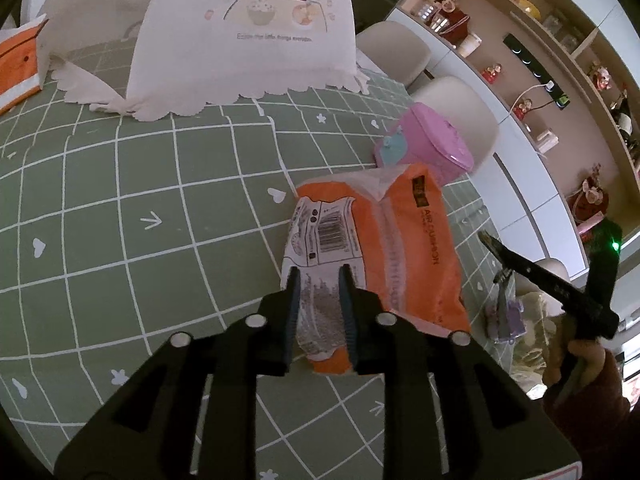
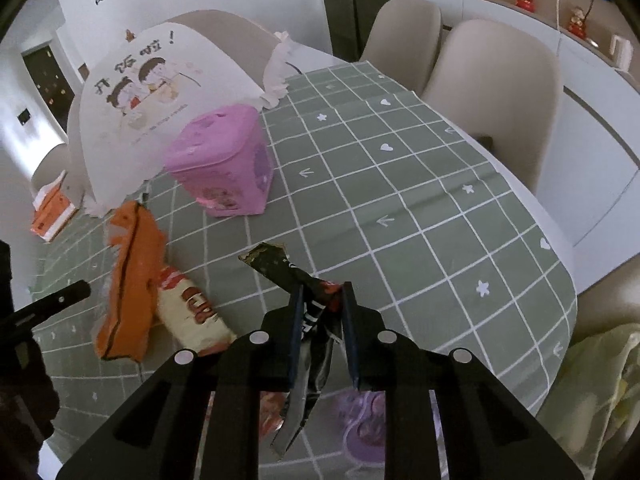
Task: Collect trash
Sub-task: 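Carry the orange bag and black clip toward the trash bag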
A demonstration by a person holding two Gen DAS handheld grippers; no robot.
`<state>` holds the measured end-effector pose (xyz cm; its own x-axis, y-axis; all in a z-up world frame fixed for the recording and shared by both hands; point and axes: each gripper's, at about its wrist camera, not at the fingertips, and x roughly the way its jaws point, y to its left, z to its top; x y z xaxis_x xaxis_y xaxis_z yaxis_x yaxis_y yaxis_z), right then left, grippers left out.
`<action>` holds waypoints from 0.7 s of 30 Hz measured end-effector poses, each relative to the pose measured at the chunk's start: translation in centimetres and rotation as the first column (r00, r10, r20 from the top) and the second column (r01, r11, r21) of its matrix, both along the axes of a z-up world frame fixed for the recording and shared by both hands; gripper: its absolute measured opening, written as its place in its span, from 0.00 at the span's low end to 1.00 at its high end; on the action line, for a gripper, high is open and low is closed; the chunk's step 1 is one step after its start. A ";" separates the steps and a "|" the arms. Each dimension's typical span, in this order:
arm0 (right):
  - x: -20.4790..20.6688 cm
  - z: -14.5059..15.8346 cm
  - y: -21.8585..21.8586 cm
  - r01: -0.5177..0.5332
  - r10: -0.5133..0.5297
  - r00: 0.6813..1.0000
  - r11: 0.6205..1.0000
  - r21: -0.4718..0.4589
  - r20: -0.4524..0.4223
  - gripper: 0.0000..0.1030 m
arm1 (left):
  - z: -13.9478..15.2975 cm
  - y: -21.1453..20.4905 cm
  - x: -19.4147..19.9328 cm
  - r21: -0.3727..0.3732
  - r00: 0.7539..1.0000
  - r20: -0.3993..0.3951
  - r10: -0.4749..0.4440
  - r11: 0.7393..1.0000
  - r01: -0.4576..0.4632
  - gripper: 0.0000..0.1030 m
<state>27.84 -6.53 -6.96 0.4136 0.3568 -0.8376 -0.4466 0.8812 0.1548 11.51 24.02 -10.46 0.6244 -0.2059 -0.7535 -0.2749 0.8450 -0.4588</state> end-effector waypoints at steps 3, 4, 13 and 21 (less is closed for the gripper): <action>-1.0 0.2 -0.2 -0.003 0.003 1.000 1.000 0.008 0.000 0.19 | 0.3 0.1 -0.3 0.019 1.000 0.009 0.007 1.000 -0.007 0.06; -1.5 0.3 -0.1 -0.010 0.010 1.000 1.000 0.004 0.002 0.19 | 0.5 0.4 -0.5 0.029 1.000 0.013 0.014 0.999 -0.015 0.05; -5.6 -1.1 0.9 -0.084 0.084 0.996 0.996 -0.029 -0.018 0.18 | 1.7 3.8 -2.4 0.026 0.999 0.039 0.037 0.999 -0.038 0.04; -7.0 -1.8 0.7 -0.091 0.091 0.995 0.996 -0.001 -0.043 0.18 | -1.3 1.6 -0.4 -0.053 0.999 0.011 -0.033 0.998 0.034 0.35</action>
